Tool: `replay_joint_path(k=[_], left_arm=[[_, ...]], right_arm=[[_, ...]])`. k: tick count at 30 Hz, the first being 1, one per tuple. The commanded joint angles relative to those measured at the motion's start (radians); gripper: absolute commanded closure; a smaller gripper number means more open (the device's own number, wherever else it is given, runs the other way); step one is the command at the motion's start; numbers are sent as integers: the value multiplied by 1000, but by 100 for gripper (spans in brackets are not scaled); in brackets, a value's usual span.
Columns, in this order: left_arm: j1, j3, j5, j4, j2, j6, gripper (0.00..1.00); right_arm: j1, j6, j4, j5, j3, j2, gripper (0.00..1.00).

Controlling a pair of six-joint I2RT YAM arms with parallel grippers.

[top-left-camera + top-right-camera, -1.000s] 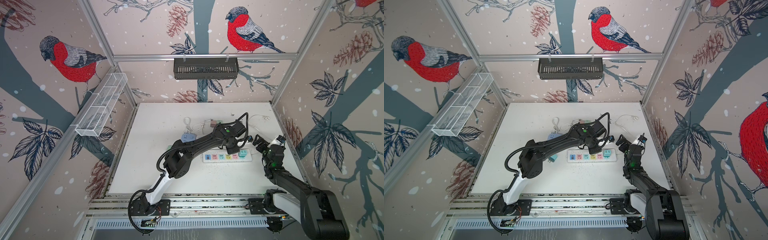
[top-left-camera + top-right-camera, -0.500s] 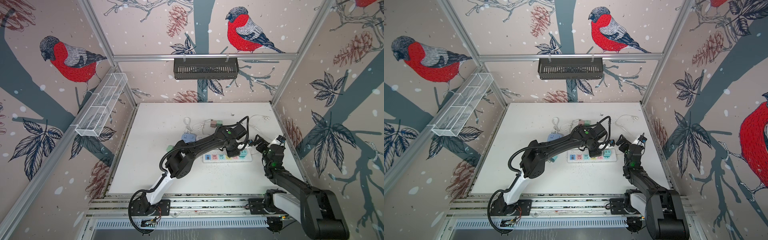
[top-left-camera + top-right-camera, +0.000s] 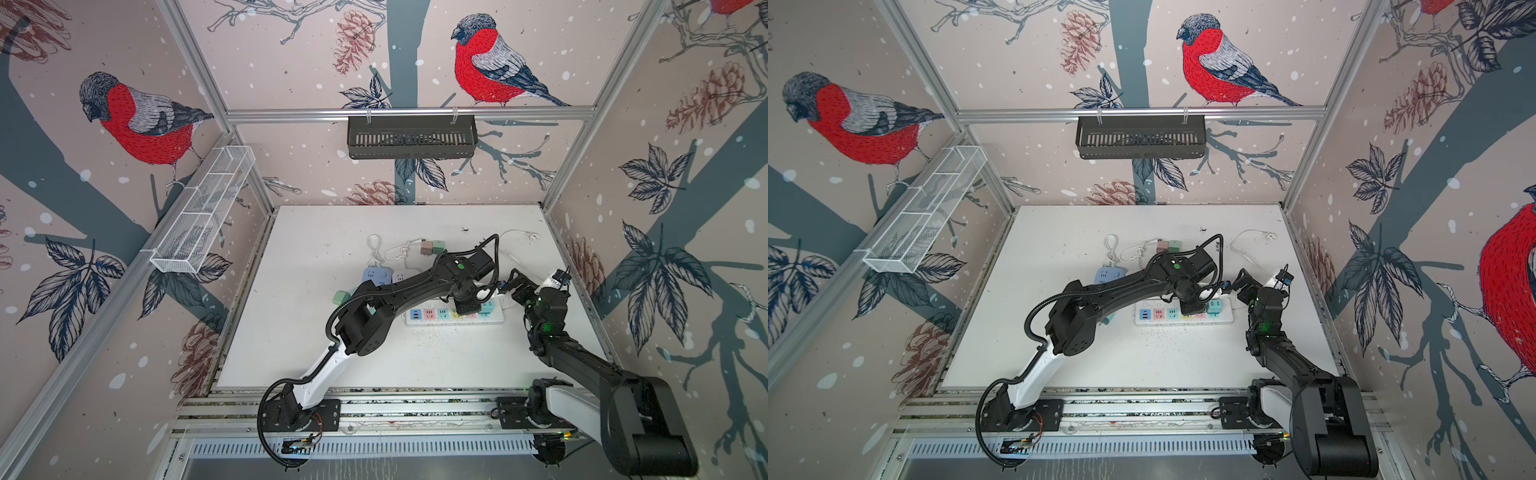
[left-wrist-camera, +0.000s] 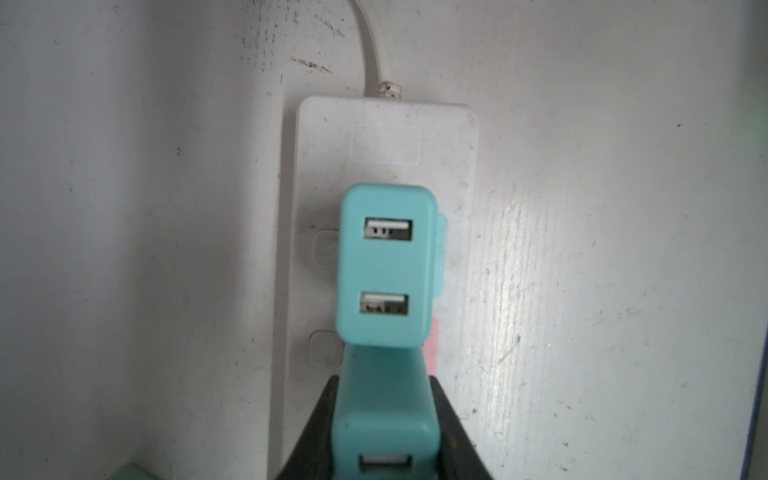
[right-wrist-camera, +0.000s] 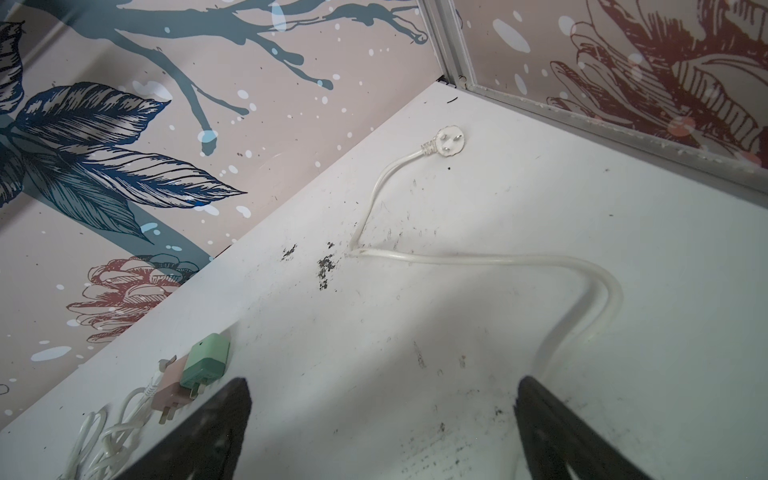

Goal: Insert the plug
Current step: 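Press the adapter's prongs down into the pink socket with the left gripper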

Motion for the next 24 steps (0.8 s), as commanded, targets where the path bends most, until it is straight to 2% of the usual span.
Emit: replay_joint_path(k=[1, 24], left_arm=[[-1, 6, 6, -32, 11, 17, 100], [-1, 116, -9, -75, 111, 30, 100]], right_arm=[[1, 10, 1, 8, -2, -9, 0], [3, 6, 0, 6, 4, -1, 0]])
